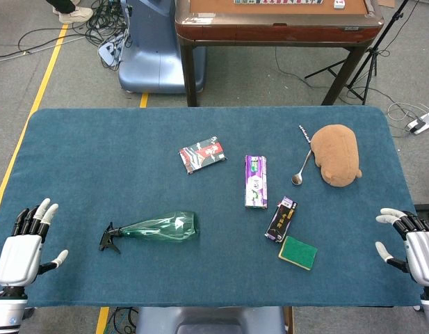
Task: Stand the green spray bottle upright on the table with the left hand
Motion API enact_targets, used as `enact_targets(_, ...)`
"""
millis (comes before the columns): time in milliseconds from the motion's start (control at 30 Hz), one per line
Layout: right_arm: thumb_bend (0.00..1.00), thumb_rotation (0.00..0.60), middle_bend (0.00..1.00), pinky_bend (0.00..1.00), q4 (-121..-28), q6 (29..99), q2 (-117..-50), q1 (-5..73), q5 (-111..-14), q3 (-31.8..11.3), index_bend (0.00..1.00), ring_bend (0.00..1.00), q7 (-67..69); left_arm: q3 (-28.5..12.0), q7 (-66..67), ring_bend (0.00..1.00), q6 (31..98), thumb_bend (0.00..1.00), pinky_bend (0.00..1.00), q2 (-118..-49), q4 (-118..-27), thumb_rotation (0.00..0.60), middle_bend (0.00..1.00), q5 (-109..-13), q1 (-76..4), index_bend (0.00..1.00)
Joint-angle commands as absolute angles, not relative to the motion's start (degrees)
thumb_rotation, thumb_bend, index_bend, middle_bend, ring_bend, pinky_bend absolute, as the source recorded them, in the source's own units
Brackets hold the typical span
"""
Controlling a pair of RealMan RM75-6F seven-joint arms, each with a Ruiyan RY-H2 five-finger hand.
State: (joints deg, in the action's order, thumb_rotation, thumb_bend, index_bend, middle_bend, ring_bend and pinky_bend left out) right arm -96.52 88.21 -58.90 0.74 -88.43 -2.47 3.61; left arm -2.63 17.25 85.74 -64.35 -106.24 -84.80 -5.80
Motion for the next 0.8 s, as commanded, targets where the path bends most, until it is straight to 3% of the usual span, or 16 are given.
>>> enact_targets(33,0.26,0.6,0.28,0.29,-96.59,88.32,-58.79,0.67,-88.48,-2.45,0.35,0.21,3.61,-2.53,17.17,0.0,85.71,0.22,0.0,-64.36,-106.24,0.6,0.0,-84.87,-5.77,0.04)
enact_targets(433,0.26,0.6,0.28,0.29,-97.01,89.93,-57.66,0.35,-88.77,-3.17,0.35,0.21,3.8,-1.55,13.61,0.0,84.69,0.22,0.0,-62.89,-105.52,0.6,0.0,-89.73,-7.03,0.07)
enact_targets(800,0.26,0.6,0.28,0.29,-98.0,89.11,-57.07,1.29,-88.83,-3.76,0.35,0.21,2.73,1.4,1.8,0.0,75.27,0.22,0.0,-59.92,-101.03,0.6,0.0,-103.77,-16.34,0.14)
